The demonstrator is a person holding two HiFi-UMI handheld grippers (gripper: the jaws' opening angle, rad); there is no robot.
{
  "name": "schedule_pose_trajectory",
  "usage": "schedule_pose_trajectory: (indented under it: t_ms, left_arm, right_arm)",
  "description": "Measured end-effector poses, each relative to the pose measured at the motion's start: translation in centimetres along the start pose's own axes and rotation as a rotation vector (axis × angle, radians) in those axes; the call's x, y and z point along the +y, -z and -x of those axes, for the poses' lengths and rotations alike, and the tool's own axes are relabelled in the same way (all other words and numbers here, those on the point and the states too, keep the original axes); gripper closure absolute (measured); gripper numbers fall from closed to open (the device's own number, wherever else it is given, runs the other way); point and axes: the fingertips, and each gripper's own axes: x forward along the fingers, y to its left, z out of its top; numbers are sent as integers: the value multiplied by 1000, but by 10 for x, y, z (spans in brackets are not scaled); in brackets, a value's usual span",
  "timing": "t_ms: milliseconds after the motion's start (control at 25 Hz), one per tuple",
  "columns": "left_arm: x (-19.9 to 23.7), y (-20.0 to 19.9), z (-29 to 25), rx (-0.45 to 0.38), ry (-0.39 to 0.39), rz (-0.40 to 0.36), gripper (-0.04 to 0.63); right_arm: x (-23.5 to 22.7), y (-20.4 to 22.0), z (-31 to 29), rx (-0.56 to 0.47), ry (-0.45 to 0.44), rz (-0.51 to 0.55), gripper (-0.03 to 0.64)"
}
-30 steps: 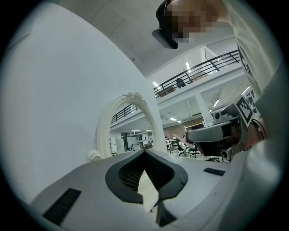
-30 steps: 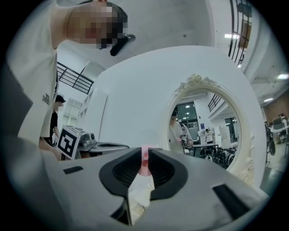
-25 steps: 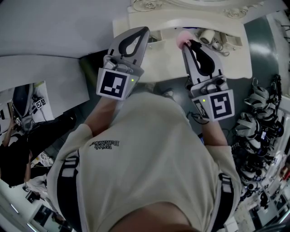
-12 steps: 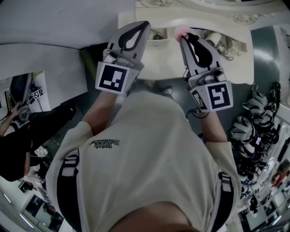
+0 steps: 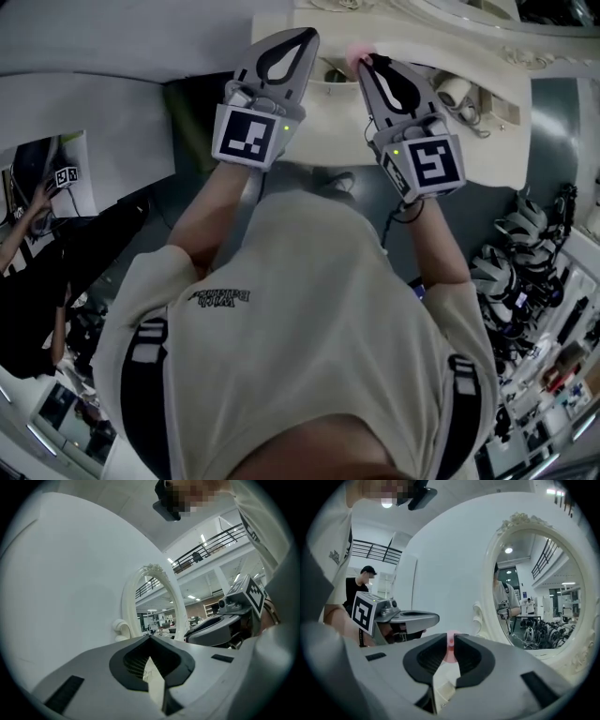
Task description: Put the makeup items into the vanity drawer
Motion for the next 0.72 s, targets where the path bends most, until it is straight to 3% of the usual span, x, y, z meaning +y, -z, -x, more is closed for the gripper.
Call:
schedule_pose_trajectory:
  t_ms: [720]
  left_arm:
    - [33, 151, -37, 163, -21, 97, 581]
  right_arm:
    - [2, 153, -100, 293, -97, -47, 565]
